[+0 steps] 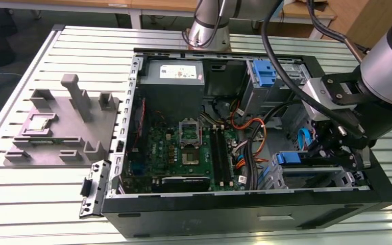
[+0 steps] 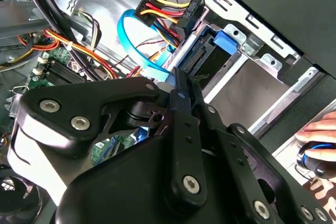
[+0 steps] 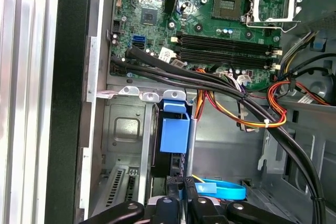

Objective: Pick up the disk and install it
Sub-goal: 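Insert the first disk wire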

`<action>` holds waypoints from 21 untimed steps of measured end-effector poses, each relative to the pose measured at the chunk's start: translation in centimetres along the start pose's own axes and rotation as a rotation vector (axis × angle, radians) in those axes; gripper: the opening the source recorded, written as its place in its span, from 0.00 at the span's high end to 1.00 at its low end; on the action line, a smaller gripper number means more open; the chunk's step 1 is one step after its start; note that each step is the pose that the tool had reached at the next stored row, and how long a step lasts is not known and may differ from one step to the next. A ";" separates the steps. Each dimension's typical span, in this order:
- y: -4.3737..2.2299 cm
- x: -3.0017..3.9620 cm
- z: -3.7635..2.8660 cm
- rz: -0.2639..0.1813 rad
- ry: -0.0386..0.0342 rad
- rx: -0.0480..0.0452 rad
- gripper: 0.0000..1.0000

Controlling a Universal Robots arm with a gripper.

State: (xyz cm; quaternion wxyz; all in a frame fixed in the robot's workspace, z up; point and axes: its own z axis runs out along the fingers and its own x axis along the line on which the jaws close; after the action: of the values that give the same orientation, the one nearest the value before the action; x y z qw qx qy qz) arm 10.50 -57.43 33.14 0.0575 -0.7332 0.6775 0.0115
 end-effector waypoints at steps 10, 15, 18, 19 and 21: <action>0.01 0.02 0.14 0.000 0.0003 -0.0001 0.84; 0.02 0.02 0.22 0.000 -0.0012 0.0001 0.84; 0.01 0.02 0.18 0.000 -0.0003 0.0001 0.76; 0.01 0.02 0.17 0.000 -0.0001 0.0000 0.76; 0.01 0.02 0.15 0.000 0.0000 -0.0001 0.76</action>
State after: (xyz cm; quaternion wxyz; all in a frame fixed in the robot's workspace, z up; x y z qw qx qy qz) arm 10.50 -57.44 32.98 0.0574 -0.7332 0.6775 0.0115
